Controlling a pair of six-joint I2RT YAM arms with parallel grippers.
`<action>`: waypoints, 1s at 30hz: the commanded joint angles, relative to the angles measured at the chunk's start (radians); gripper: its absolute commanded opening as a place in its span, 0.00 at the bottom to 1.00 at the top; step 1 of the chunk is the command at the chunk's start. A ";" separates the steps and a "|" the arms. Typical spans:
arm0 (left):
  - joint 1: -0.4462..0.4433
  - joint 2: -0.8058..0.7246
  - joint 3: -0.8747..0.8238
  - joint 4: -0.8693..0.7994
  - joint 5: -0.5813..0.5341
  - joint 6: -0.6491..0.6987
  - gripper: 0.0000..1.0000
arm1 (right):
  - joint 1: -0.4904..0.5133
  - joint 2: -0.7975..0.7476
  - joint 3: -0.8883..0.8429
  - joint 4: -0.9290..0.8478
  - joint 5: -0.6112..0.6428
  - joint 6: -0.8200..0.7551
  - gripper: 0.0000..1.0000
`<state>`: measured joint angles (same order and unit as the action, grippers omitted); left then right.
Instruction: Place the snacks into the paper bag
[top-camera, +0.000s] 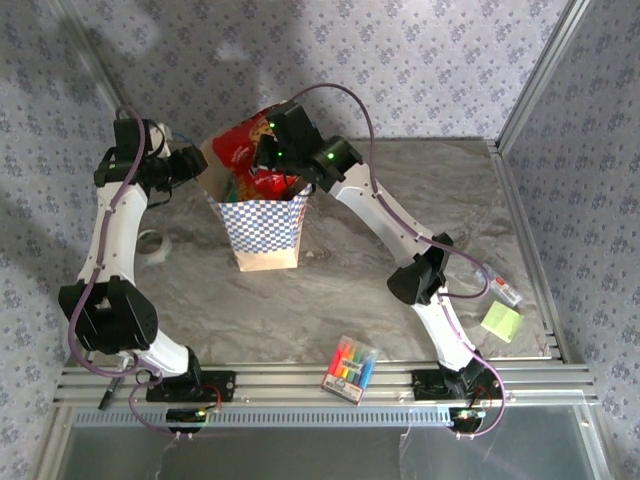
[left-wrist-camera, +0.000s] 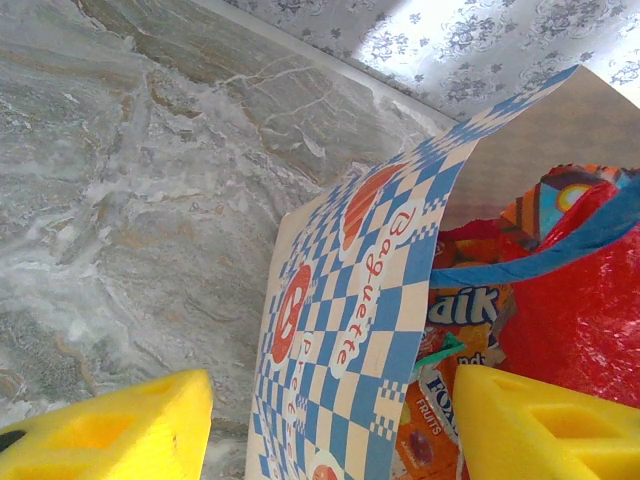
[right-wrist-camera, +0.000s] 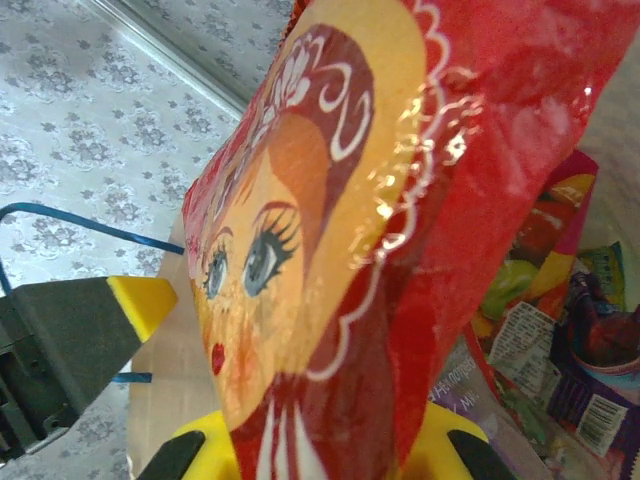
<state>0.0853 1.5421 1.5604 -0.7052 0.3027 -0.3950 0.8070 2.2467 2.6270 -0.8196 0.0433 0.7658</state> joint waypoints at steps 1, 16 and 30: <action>0.008 0.000 -0.003 0.016 0.022 -0.013 0.65 | -0.013 -0.004 0.033 0.180 -0.047 0.047 0.00; 0.007 -0.003 -0.005 0.018 0.029 -0.019 0.65 | -0.035 0.062 0.039 0.243 -0.192 0.144 0.00; 0.008 0.001 0.009 0.016 0.030 -0.027 0.65 | -0.037 0.025 -0.019 0.124 -0.212 0.163 0.00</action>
<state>0.0853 1.5421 1.5600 -0.7048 0.3073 -0.4129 0.7719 2.3299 2.6183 -0.7322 -0.1497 0.9279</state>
